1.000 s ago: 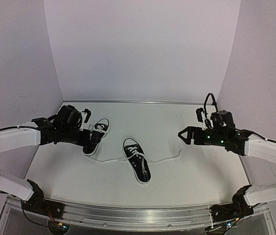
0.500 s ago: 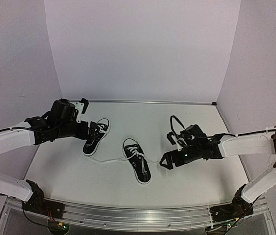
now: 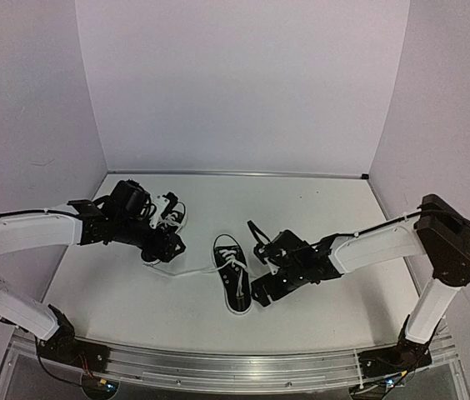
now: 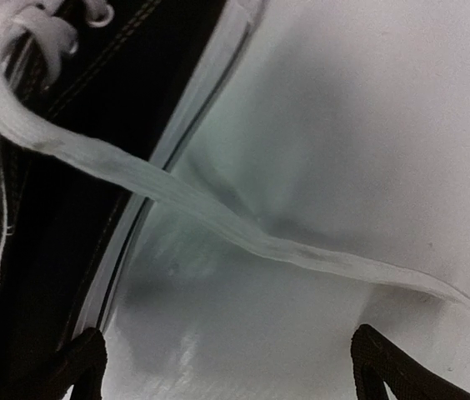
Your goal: Tie the shoes
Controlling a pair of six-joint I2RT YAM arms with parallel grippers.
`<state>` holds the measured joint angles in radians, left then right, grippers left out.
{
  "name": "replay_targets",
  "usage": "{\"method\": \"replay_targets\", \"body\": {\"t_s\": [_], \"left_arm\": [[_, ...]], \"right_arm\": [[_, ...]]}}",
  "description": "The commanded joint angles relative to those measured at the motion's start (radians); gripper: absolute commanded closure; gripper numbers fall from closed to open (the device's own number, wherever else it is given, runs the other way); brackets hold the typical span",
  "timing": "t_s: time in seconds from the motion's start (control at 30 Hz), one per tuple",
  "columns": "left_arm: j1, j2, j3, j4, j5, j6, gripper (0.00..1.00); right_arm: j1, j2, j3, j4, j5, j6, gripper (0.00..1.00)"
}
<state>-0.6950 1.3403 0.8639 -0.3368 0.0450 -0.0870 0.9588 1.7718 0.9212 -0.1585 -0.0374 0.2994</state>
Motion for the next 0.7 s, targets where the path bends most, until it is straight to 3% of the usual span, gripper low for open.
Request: {"method": "replay_targets", "body": {"t_s": [0.0, 0.13, 0.47, 0.53, 0.67], "left_arm": [[-0.028, 0.087, 0.039, -0.014, 0.079, 0.14, 0.01], [-0.066, 0.176, 0.062, -0.015, 0.073, 0.211, 0.04], [-0.07, 0.389, 0.196, 0.004, 0.158, 0.394, 0.31], [-0.071, 0.445, 0.244, -0.019, 0.157, 0.425, 0.37], [-0.075, 0.519, 0.295, -0.049, 0.16, 0.475, 0.42]], "right_arm": [[0.032, 0.028, 0.041, -0.007, -0.014, 0.007, 0.02], [0.033, 0.01, 0.037, -0.009, -0.006, 0.009, 0.02], [0.026, -0.203, 0.006, -0.009, 0.035, 0.033, 0.02], [0.019, -0.259, 0.012, -0.011, 0.084, 0.045, 0.02], [0.015, -0.324, 0.022, -0.045, 0.213, 0.049, 0.02]]}}
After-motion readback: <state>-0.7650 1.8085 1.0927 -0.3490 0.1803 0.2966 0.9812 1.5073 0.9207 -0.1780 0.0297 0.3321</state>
